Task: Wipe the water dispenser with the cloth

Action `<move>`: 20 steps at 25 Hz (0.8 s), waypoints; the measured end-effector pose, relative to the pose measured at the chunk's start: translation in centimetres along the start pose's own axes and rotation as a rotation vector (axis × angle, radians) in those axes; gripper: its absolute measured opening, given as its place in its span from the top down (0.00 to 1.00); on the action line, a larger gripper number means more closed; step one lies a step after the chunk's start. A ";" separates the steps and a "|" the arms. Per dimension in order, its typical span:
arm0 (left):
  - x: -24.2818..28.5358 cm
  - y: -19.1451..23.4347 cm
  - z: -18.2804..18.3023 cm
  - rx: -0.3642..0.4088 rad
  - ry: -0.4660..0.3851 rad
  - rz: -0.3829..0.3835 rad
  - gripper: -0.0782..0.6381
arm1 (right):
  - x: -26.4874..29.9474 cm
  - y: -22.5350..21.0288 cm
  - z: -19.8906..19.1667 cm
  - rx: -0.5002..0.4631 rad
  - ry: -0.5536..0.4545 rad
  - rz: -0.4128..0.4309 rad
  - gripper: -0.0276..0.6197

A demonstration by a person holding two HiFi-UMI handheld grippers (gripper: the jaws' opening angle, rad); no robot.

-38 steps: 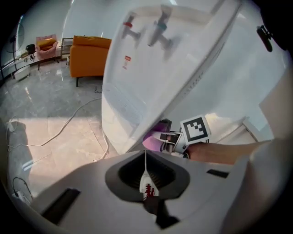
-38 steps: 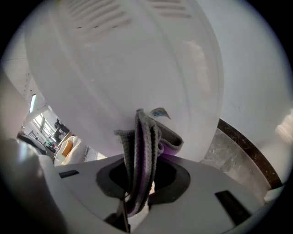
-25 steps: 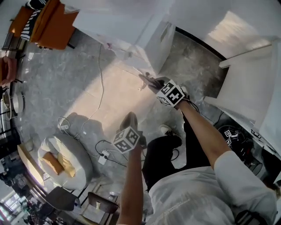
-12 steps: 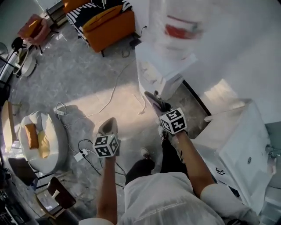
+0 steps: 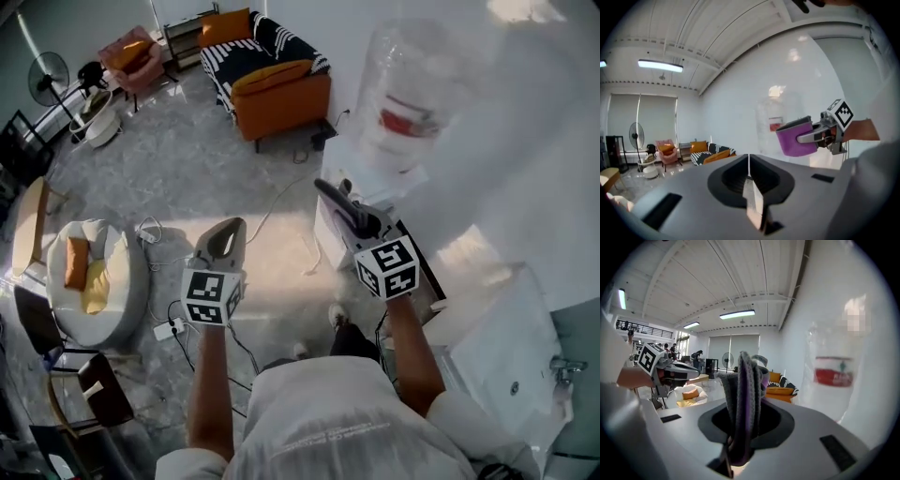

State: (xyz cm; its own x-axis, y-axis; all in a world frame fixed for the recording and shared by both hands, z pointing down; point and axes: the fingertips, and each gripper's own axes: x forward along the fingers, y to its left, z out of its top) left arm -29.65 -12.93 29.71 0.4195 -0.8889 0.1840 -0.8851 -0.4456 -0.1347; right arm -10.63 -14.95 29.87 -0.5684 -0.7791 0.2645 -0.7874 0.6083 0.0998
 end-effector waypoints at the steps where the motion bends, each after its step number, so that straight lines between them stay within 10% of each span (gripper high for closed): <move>1: -0.7 0.2 1.6 0.028 -0.023 0.004 0.87 | -0.7 0.3 1.4 -0.009 -0.023 0.002 0.83; 9: -5.4 -0.6 12.1 0.187 -0.194 0.026 0.86 | -5.2 1.6 11.5 -0.143 -0.178 -0.013 0.83; 20: -7.8 -2.8 17.0 0.247 -0.295 0.064 0.86 | -10.1 1.1 14.5 -0.174 -0.274 -0.028 0.83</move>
State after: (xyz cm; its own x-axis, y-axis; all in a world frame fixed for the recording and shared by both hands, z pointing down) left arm -27.01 -6.52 12.13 0.4370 -0.8920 -0.1156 -0.8511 -0.3685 -0.3740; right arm -9.21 -8.65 13.36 -0.6084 -0.7936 -0.0062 -0.7646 0.5841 0.2724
